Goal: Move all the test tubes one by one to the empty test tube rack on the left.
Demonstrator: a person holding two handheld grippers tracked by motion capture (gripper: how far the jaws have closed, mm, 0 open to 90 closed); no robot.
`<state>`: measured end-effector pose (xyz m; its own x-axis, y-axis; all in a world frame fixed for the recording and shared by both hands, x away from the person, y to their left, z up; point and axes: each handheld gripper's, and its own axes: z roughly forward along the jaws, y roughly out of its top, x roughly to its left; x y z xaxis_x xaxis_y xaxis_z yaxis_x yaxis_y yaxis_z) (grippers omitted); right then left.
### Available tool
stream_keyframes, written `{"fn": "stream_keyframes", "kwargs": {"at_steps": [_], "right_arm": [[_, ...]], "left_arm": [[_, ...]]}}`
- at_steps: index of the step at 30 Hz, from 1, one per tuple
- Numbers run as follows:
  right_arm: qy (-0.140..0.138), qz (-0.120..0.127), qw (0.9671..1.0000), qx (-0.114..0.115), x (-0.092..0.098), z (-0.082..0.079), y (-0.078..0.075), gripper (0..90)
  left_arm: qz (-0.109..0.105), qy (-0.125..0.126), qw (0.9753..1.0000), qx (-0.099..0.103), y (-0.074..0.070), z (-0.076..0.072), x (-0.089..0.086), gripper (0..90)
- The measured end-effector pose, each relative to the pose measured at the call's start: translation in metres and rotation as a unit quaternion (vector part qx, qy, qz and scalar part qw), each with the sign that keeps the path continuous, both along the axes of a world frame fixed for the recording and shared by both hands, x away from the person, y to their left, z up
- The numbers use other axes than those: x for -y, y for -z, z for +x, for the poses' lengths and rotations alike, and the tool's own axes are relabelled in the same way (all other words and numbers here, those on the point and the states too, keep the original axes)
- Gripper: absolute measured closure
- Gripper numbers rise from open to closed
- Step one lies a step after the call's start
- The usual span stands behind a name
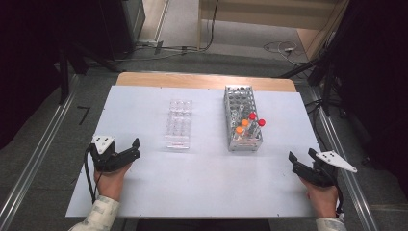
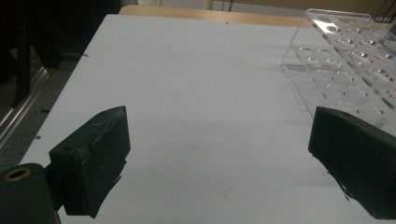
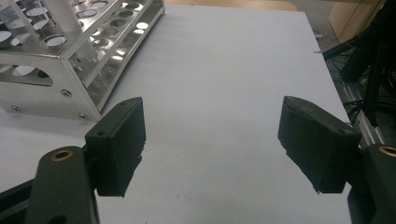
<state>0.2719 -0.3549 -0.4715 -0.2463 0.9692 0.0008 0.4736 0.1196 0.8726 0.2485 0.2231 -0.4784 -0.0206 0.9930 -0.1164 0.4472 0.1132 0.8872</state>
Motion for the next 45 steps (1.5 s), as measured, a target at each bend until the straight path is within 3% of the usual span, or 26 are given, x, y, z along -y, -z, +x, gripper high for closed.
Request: {"fn": "stream_keyframes", "kwargs": {"at_steps": [26,35,45], "right_arm": [[-0.042,0.02,0.9989,0.008,-0.029,0.002,-0.007,23.6],[-0.069,0.007,0.9975,0.015,-0.049,0.012,-0.011,26.9],[-0.089,0.004,0.9958,0.021,-0.072,0.034,-0.012,32.4]], "left_arm": [[0.002,0.004,1.0,-0.001,0.001,0.0,0.002,6.0],[0.005,0.005,1.0,-0.001,0.001,0.001,0.003,6.0],[0.003,0.006,1.0,-0.001,0.001,0.001,0.003,6.0]]}}
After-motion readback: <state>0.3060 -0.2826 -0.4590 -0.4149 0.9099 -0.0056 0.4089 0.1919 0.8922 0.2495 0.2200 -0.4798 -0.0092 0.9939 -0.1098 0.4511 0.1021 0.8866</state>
